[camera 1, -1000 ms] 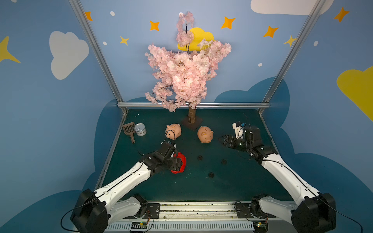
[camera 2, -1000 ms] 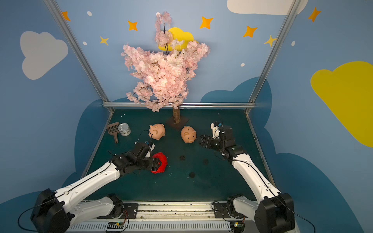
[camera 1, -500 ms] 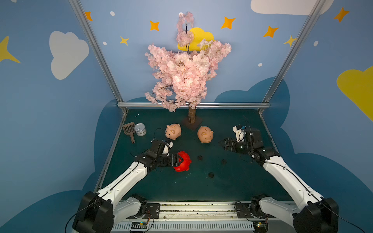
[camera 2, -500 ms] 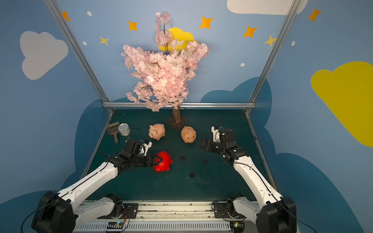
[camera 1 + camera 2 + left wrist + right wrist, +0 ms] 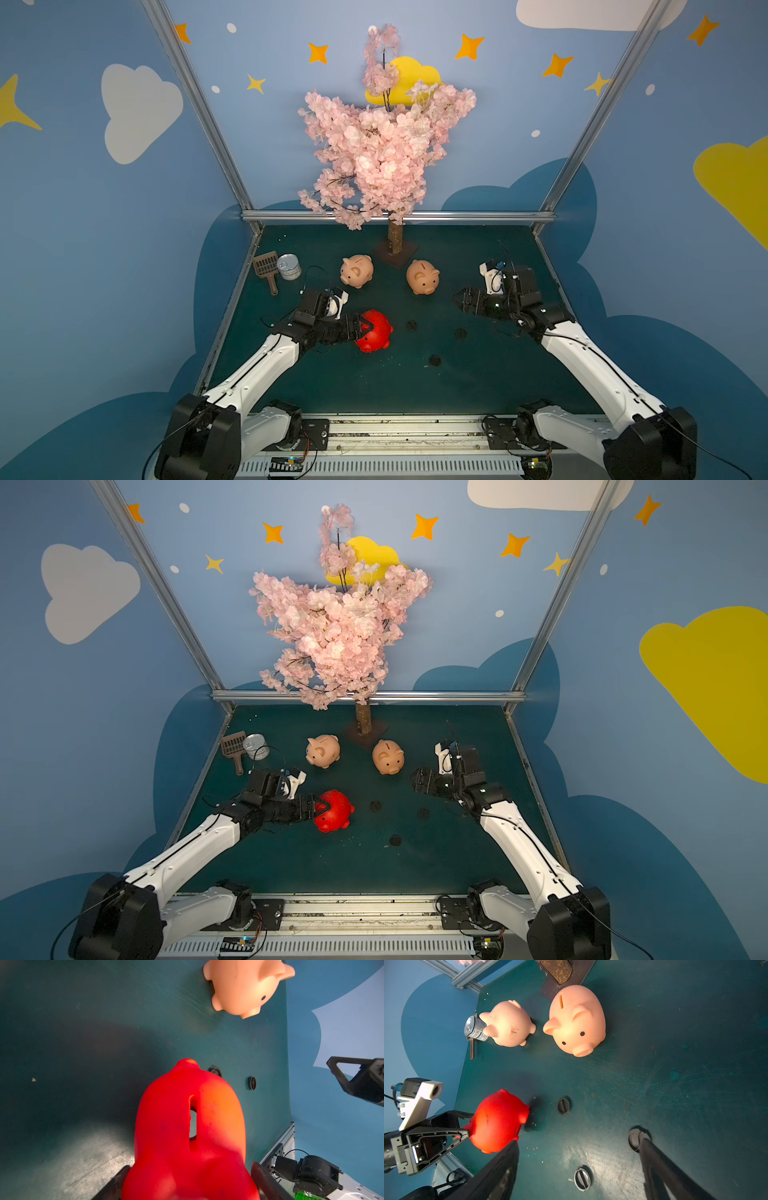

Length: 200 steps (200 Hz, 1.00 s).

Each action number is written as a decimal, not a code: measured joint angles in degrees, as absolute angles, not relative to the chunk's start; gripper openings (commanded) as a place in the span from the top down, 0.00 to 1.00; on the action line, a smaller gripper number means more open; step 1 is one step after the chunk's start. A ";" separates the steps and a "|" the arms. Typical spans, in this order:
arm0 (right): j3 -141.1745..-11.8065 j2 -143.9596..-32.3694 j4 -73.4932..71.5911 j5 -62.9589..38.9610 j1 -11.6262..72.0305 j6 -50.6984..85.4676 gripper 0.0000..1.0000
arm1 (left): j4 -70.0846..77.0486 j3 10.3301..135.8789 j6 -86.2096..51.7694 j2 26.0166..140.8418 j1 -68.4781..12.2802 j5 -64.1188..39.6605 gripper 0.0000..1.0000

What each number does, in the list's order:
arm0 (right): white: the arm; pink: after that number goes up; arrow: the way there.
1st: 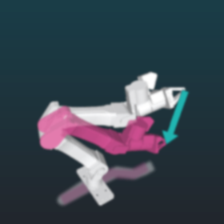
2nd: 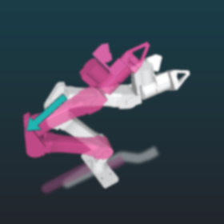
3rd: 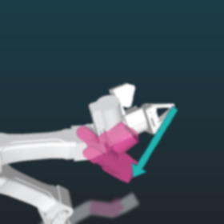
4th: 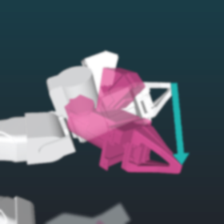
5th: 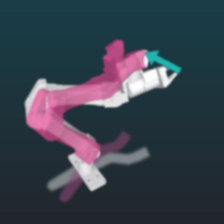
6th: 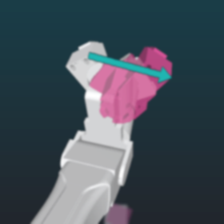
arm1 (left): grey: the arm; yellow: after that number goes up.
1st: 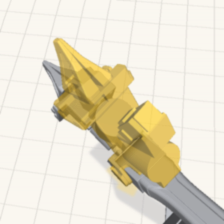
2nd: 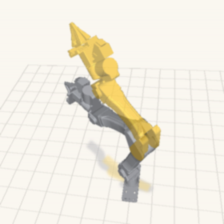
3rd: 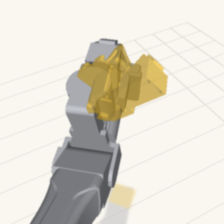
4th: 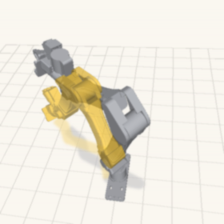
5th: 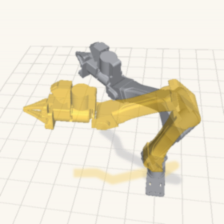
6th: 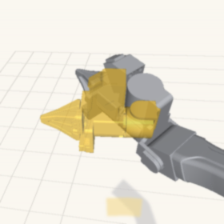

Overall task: Close piggy banks
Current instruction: Turn over the piggy bank at the center of the board.

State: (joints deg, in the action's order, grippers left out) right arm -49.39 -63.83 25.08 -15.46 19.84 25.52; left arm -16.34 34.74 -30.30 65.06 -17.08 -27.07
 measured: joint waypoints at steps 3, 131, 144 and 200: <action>-49.39 -63.90 25.17 -15.40 19.86 25.50 0.10 | -16.16 34.65 -30.33 65.12 -16.97 -27.14 0.19; -49.36 -66.67 27.55 -12.84 20.25 25.52 0.10 | -15.53 34.04 -31.09 66.78 -14.74 -23.73 0.02; -49.36 -67.07 27.68 -12.47 20.40 25.52 0.10 | -15.57 34.04 -31.07 66.81 -14.61 -23.22 0.02; -49.36 -70.76 29.12 -10.44 21.63 25.63 0.16 | -15.42 34.20 -30.09 67.33 -14.13 -22.68 0.02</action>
State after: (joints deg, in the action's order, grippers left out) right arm -49.36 -70.76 29.12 -10.44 21.63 25.63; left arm -15.42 34.20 -30.09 67.33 -14.13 -22.68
